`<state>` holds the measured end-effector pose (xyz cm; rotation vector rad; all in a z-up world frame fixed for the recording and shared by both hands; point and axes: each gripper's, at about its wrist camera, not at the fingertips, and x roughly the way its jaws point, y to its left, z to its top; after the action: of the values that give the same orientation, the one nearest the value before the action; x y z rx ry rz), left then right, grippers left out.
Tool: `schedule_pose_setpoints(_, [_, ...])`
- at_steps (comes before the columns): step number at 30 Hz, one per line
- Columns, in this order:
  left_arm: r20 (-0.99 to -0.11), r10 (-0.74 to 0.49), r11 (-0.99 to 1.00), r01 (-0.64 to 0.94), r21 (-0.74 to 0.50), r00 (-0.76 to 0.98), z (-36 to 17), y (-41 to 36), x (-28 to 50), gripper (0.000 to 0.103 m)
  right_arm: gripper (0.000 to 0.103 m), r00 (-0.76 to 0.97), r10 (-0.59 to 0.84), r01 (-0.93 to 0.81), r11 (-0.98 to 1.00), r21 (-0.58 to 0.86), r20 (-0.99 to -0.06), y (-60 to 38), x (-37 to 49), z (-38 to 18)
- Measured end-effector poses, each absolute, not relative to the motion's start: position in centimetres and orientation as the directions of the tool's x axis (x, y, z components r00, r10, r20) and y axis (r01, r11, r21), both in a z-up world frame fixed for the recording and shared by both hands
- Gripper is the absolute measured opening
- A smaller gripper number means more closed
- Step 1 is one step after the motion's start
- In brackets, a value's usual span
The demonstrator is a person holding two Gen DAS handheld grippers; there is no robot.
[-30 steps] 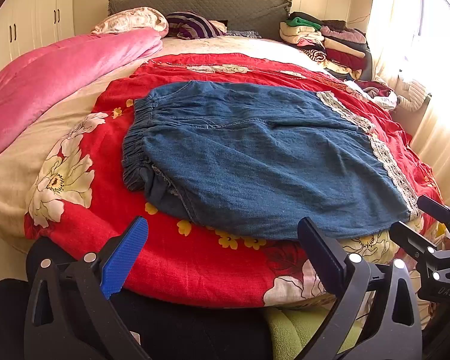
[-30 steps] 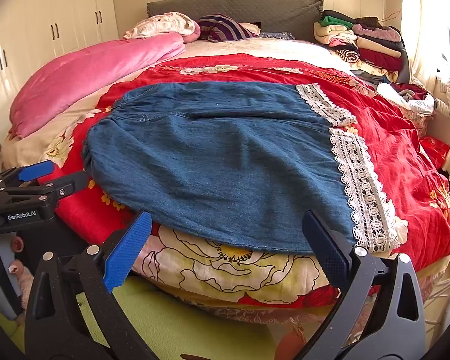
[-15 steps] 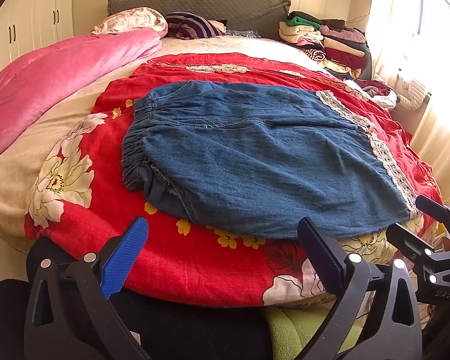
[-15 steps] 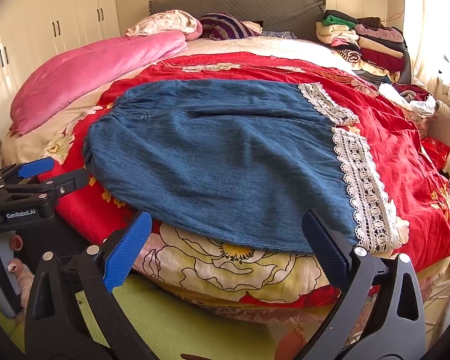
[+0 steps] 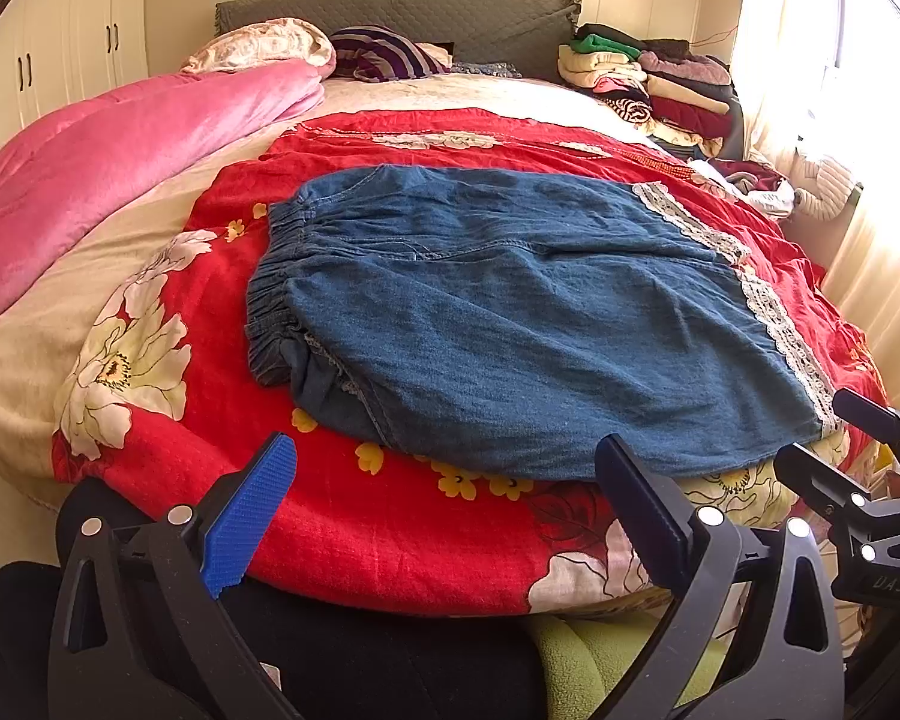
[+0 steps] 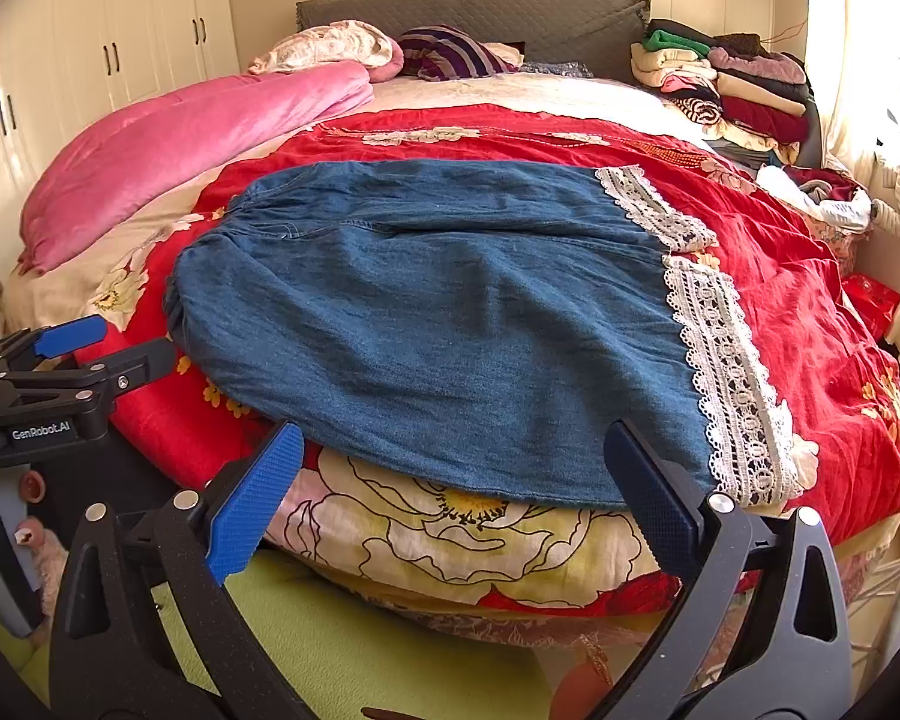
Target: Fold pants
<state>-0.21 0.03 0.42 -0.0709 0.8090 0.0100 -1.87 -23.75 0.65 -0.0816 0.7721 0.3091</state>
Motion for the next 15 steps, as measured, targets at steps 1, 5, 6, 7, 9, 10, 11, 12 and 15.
schedule_pose_setpoints(1, [-0.723,-0.017,0.998,-0.037,-0.059,0.690,0.43,0.03,-0.22,0.099,0.095,0.674,0.245,-0.304,0.952,0.041,-0.697,-23.82,-1.85,0.67])
schedule_pose_setpoints(5, [-0.722,-0.016,0.998,-0.038,-0.058,0.692,0.48,0.07,-0.16,0.099,0.095,0.675,0.245,-0.304,0.952,0.041,-0.696,-23.83,-1.84,0.68])
schedule_pose_setpoints(6, [-0.721,-0.015,0.998,-0.037,-0.056,0.693,0.48,0.09,-0.17,0.099,0.095,0.674,0.246,-0.305,0.951,0.041,-0.696,-23.81,-1.84,0.67])
schedule_pose_setpoints(7, [-0.721,-0.015,0.998,-0.037,-0.057,0.693,0.49,0.15,-0.15,0.099,0.095,0.673,0.246,-0.305,0.951,0.041,-0.697,-23.82,-1.76,0.67])
schedule_pose_setpoints(9, [-0.722,-0.015,0.998,-0.037,-0.057,0.691,0.47,0.14,-0.12,0.099,0.095,0.673,0.246,-0.304,0.952,0.042,-0.698,-23.82,-1.74,0.69])
schedule_pose_setpoints(10, [-0.722,-0.012,0.998,-0.038,-0.053,0.692,0.48,0.14,-0.13,0.099,0.095,0.672,0.245,-0.304,0.952,0.042,-0.698,-23.79,-1.70,0.71])
schedule_pose_setpoints(11, [-0.722,-0.012,0.998,-0.039,-0.053,0.691,0.48,0.18,-0.09,0.099,0.095,0.672,0.246,-0.304,0.952,0.042,-0.698,-23.80,-1.70,0.71])
schedule_pose_setpoints(12, [-0.723,-0.013,0.998,-0.039,-0.055,0.691,0.48,0.22,-0.07,0.099,0.095,0.672,0.246,-0.305,0.952,0.043,-0.699,-23.79,-1.69,0.69])
schedule_pose_setpoints(15, [-0.723,-0.016,0.998,-0.038,-0.058,0.691,0.44,0.28,0.04,0.099,0.095,0.671,0.246,-0.305,0.952,0.043,-0.699,-23.79,-1.71,0.68])
